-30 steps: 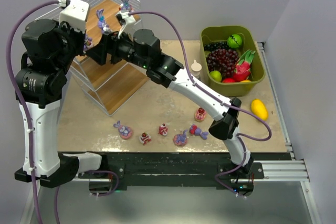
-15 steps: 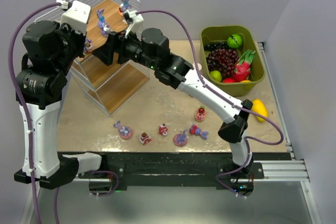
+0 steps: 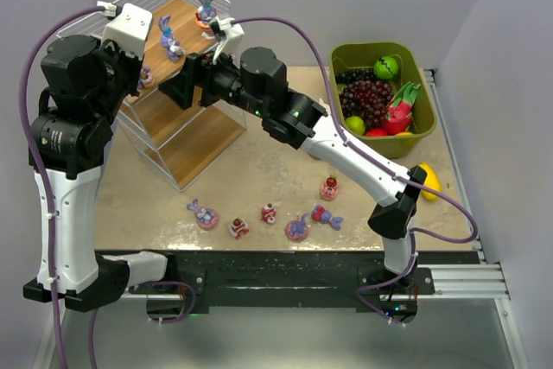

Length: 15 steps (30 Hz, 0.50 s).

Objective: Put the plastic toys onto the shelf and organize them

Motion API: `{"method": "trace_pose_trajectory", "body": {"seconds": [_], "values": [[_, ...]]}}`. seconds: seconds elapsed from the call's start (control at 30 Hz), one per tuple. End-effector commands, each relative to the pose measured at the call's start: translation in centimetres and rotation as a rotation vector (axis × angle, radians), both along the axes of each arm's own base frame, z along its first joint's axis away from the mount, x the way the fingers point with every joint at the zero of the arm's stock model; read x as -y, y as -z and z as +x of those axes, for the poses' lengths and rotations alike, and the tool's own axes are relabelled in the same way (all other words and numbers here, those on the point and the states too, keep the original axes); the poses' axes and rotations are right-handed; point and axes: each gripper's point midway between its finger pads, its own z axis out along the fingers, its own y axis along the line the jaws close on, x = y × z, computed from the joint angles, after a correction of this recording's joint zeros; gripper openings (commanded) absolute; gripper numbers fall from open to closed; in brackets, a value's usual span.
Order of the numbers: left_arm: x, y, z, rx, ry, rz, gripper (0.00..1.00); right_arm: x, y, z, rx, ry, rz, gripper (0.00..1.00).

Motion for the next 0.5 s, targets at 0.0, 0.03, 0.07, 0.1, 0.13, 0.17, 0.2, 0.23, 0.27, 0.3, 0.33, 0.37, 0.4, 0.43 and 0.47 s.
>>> {"method": "trace_pose_trajectory", "body": {"seconds": [0.0,0.03,0.07,0.1,0.13,0.17,0.2,0.23,0.27,0.3,0.33,0.37,0.4,0.43,0.47], "values": [[-0.7,-0.2,-0.1,0.009,-0.03,0.025,0.0,1.7,-2.0,-0.2,0.039,0.03,0.029,0.77],[-0.8,-0.2,-0.1,0.012,-0.037,0.027,0.0,1.8,-2.0,-0.1,0.04,0.032,0.03,0.77],[-0.8,-0.1,-0.2,0.008,-0.039,0.026,0.0,1.7,-1.8,-0.1,0.036,0.03,0.027,0.77],[-0.8,0.0,-0.2,0.008,-0.039,0.028,0.0,1.6,-1.7,-0.1,0.036,0.027,0.026,0.77],[-0.9,0.0,-0.2,0.006,-0.039,0.026,0.0,1.6,-1.7,-0.1,0.033,0.024,0.026,0.77],[-0.9,0.0,-0.2,0.008,-0.041,0.026,0.0,1.5,-1.5,-0.1,0.031,0.022,0.023,0.77],[-1.0,0.1,-0.2,0.005,-0.041,0.025,0.0,1.5,-1.5,-0.1,0.031,0.019,0.023,0.77],[-1.0,0.1,-0.1,0.005,-0.041,0.023,0.0,1.5,-1.5,-0.1,0.031,0.019,0.023,0.77],[-0.9,0.2,-0.1,0.002,-0.041,0.023,0.0,1.5,-1.4,-0.1,0.029,0.019,0.021,0.77],[-1.0,0.2,0.0,0.002,-0.045,0.019,0.02,1.6,-1.3,0.0,0.03,0.021,0.02,0.77],[-1.1,0.1,0.0,0.007,-0.05,0.016,0.07,1.6,-1.3,0.0,0.029,0.019,0.019,0.77],[-1.0,0.1,0.0,0.007,-0.049,0.013,0.11,1.5,-1.2,0.1,0.027,0.019,0.018,0.77],[-1.0,0.0,0.1,0.007,-0.046,0.011,0.14,1.6,-1.0,0.2,0.026,0.02,0.016,0.77],[-0.8,-0.1,0.1,0.008,-0.037,0.007,0.2,1.6,-1.0,0.2,0.023,0.019,0.017,0.77],[-0.7,-0.1,0.1,0.008,-0.035,0.004,0.23,1.6,-1.0,0.3,0.021,0.02,0.018,0.77]]}}
